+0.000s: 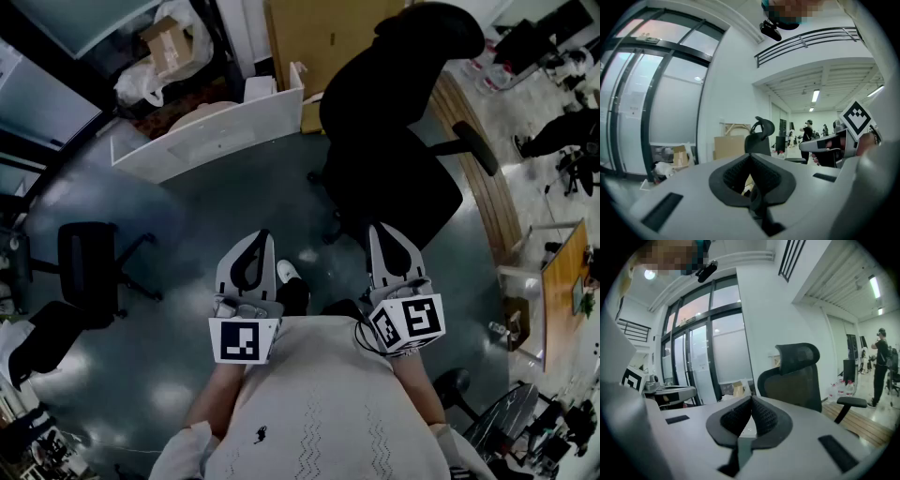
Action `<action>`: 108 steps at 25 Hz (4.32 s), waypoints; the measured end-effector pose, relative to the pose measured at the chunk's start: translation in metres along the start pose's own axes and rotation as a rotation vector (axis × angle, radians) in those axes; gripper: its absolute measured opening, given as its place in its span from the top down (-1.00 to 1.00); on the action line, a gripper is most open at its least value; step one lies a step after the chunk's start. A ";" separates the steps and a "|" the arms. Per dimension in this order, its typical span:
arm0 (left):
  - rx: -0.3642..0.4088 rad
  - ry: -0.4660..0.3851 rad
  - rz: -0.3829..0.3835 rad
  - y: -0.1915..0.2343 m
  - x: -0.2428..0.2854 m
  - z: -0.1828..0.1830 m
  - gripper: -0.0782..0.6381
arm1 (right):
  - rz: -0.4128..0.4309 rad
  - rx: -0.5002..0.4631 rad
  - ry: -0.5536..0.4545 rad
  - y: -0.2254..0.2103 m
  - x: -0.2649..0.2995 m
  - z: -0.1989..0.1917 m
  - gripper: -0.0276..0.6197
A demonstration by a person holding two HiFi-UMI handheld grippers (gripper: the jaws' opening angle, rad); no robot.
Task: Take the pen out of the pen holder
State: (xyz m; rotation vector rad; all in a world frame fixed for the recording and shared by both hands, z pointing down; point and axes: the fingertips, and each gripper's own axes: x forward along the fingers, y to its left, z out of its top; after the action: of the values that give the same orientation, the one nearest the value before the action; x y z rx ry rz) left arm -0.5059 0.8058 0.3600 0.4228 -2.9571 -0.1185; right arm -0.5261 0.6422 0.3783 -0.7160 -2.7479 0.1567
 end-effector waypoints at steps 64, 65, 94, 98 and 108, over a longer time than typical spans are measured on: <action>0.184 0.168 -2.084 -0.921 -0.205 -0.098 0.75 | -1.975 0.527 -0.406 -0.235 -0.813 -0.163 0.86; 0.188 0.170 -2.088 -0.927 -0.217 -0.101 0.75 | -1.982 0.529 -0.405 -0.230 -0.825 -0.169 0.86; 0.291 0.133 -2.157 -1.143 -0.517 -0.171 0.75 | -2.057 0.558 -0.452 -0.147 -1.162 -0.287 0.86; 0.285 0.154 -2.193 -1.197 -0.524 -0.182 0.75 | -2.121 0.601 -0.460 -0.166 -1.197 -0.296 0.86; 0.203 0.188 -2.289 -1.342 -0.507 -0.184 0.75 | -2.230 0.587 -0.437 -0.276 -1.285 -0.279 0.86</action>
State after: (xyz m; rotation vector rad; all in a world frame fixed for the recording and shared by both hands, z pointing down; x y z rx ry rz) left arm 0.3700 -0.3454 0.3372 2.9146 -0.8181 0.0154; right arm 0.5028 -0.2220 0.3637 2.4668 -1.8894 0.4854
